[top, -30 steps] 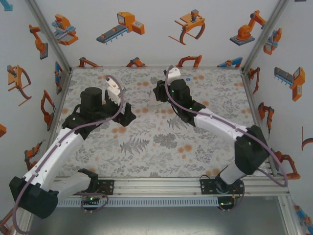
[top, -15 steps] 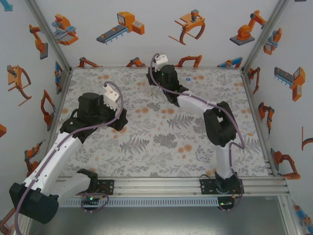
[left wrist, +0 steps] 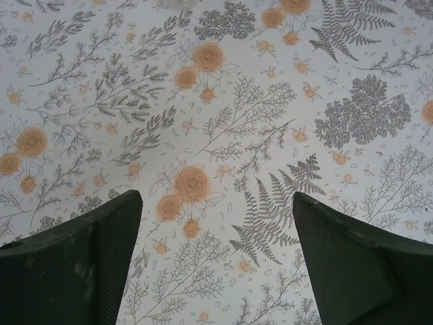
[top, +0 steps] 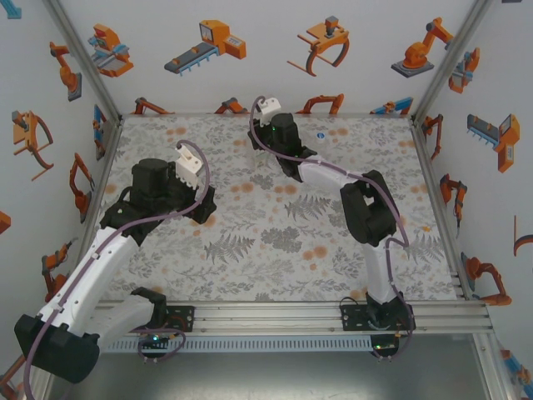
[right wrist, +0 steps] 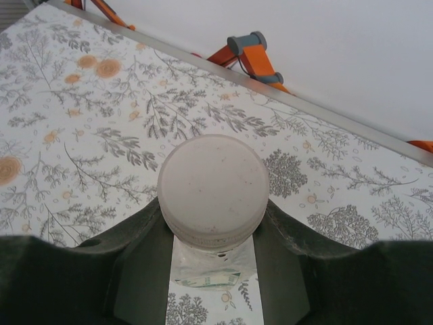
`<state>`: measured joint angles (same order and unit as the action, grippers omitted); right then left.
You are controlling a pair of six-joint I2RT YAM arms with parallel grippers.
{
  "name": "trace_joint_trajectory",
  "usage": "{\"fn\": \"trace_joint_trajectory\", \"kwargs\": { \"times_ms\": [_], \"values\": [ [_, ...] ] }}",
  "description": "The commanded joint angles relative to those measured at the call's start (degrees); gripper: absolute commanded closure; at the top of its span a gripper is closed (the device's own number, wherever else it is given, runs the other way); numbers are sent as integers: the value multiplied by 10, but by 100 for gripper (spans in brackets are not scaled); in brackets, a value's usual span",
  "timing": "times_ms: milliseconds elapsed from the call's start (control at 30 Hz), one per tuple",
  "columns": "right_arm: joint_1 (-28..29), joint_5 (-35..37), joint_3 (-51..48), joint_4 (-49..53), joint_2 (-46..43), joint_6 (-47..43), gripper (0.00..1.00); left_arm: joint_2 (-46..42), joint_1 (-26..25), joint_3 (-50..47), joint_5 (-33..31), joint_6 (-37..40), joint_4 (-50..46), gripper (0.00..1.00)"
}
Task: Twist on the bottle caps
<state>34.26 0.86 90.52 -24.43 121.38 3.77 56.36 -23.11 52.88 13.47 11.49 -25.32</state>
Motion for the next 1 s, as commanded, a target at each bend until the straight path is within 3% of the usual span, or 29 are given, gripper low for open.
{"fn": "trace_joint_trajectory", "kwargs": {
  "times_ms": [0, 167, 433, 733, 867, 967],
  "values": [
    [0, -7, -21, -17, -14, -9, 66, -10, 4, -4, 6, 12, -6, 16],
    [0, -16, -35, -20, -20, -12, 61, -9, 4, -3, 7, 12, -7, 16],
    [1, -14, -21, -6, -33, -29, 41, -8, 4, -4, 5, 13, -4, 16],
    [1, -13, -8, 43, -85, -49, 36, -10, 7, -5, 3, 9, 0, 14],
    [0, -11, -25, 63, -132, -56, 34, -9, 8, -3, 2, -4, 8, 11],
    [-1, -3, -47, 89, -174, -63, 30, -7, 9, -2, -9, -23, 23, 0]
  ]
}}
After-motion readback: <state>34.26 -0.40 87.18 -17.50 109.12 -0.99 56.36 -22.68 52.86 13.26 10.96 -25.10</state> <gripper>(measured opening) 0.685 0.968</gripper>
